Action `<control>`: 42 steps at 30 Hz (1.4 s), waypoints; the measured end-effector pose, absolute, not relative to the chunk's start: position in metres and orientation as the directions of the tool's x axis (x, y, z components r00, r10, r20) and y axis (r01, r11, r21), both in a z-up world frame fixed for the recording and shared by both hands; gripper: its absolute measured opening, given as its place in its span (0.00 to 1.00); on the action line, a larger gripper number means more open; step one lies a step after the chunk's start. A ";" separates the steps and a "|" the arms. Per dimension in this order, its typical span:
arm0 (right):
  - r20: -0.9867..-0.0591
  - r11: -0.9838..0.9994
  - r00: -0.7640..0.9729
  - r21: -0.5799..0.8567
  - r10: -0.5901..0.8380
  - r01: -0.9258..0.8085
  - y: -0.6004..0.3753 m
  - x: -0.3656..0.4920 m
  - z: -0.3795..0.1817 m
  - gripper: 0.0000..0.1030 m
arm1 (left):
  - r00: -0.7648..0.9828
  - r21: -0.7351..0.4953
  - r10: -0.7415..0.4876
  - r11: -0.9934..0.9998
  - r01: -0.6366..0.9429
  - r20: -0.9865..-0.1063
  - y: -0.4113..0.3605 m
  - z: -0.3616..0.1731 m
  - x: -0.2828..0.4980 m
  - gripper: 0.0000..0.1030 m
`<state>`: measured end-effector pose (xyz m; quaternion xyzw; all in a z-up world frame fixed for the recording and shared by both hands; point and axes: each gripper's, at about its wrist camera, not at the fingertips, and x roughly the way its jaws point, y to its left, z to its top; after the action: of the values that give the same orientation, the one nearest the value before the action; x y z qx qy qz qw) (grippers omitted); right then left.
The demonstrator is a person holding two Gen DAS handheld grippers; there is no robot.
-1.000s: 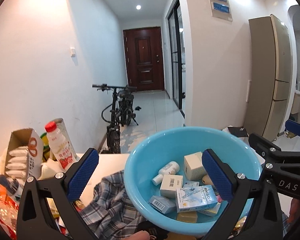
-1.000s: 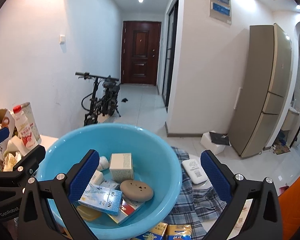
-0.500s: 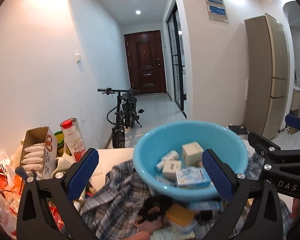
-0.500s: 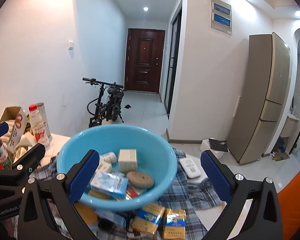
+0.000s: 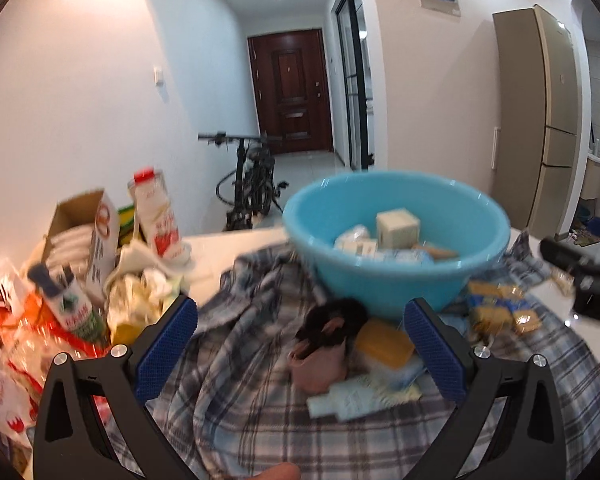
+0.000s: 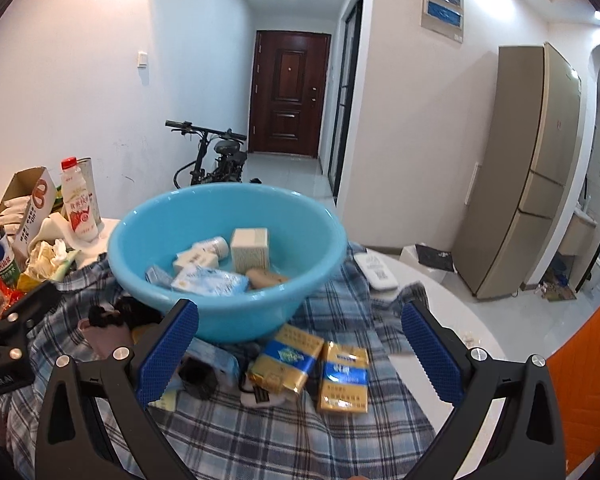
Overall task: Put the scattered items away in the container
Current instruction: 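Withdraw both tools from the basin toward the items on the shirt, then grasp the pink silicone case with the left tool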
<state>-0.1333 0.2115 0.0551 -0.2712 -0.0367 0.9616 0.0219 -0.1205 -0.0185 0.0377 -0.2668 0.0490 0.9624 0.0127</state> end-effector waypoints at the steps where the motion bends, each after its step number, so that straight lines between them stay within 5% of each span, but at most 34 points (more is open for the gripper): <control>1: -0.524 -0.997 -0.850 -0.069 0.057 -0.024 0.216 -0.133 0.051 1.00 | -0.849 0.086 -0.005 -0.995 -0.048 -0.529 -0.023 0.031 -0.120 1.00; 10: -0.579 -0.999 -0.816 0.037 -0.011 -0.013 0.237 -0.147 0.011 1.00 | -0.773 0.096 0.005 -0.992 -0.085 -0.634 -0.022 -0.022 -0.140 1.00; 21: -0.622 -0.999 -0.782 0.047 -0.037 0.009 0.239 -0.156 -0.012 1.00 | -0.746 0.082 0.034 -0.990 -0.118 -0.665 -0.013 -0.048 -0.174 0.99; 23: -0.625 -0.999 -0.779 0.048 -0.043 0.016 0.238 -0.156 -0.014 1.00 | -0.733 0.066 0.045 -0.990 -0.123 -0.679 -0.014 -0.051 -0.179 0.73; 25: -0.630 -0.999 -0.775 0.041 -0.041 0.020 0.235 -0.156 -0.016 1.00 | -0.712 0.057 0.053 -0.990 -0.130 -0.700 -0.014 -0.057 -0.184 0.67; 32: -0.635 -0.999 -0.772 0.026 -0.038 0.027 0.231 -0.155 -0.018 1.00 | -0.687 0.050 0.069 -0.987 -0.151 -0.723 -0.008 -0.070 -0.191 0.66; 33: -0.636 -0.999 -0.771 0.026 -0.038 0.028 0.231 -0.155 -0.019 1.00 | -0.689 0.042 0.072 -0.988 -0.148 -0.721 -0.008 -0.070 -0.192 0.64; 34: -0.639 -0.999 -0.769 0.025 -0.037 0.028 0.230 -0.155 -0.020 1.00 | -0.688 0.034 0.077 -0.989 -0.146 -0.722 -0.009 -0.070 -0.192 0.46; 35: -0.643 -0.999 -0.765 0.023 -0.037 0.030 0.230 -0.155 -0.021 1.00 | -0.684 0.025 0.085 -0.988 -0.149 -0.724 -0.009 -0.070 -0.192 0.40; 42: -0.641 -1.000 -0.767 0.003 -0.025 0.030 0.225 -0.154 -0.023 1.00 | -0.688 0.019 0.085 -0.990 -0.143 -0.721 -0.011 -0.069 -0.188 0.38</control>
<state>-0.1537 0.2247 -0.0228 -0.3410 -0.0035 0.9400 -0.0147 -0.1879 -0.0107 -0.0690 -0.3900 0.0369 0.9180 0.0619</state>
